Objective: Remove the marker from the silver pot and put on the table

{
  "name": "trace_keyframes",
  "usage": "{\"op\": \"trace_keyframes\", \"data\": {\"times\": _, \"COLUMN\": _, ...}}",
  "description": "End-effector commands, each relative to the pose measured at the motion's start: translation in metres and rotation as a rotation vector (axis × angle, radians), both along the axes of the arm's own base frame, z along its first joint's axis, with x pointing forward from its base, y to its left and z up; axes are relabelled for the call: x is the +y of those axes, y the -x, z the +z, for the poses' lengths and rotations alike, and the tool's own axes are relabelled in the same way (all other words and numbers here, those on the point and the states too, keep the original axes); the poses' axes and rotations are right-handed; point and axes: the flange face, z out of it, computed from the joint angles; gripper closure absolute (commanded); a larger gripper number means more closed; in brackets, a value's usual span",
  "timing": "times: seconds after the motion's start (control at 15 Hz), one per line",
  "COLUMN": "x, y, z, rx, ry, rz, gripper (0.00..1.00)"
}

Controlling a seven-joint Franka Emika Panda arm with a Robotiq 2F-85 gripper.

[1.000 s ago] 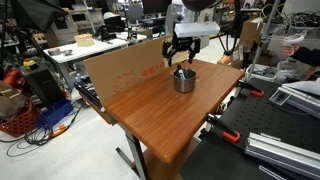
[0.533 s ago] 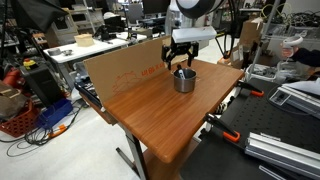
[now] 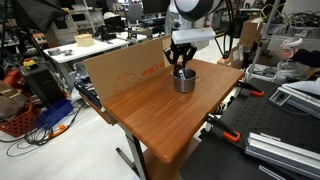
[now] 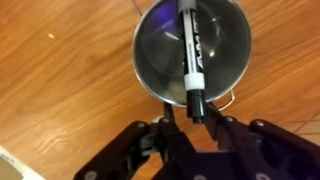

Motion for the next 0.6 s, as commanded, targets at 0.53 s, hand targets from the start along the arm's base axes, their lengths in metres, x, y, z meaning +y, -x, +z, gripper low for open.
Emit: {"op": "trace_keyframes", "data": {"times": 0.53, "x": 0.0021, "y": -0.0036, "z": -0.0006, "rx": -0.001, "ry": 0.021, "rz": -0.012, "gripper": 0.95}}
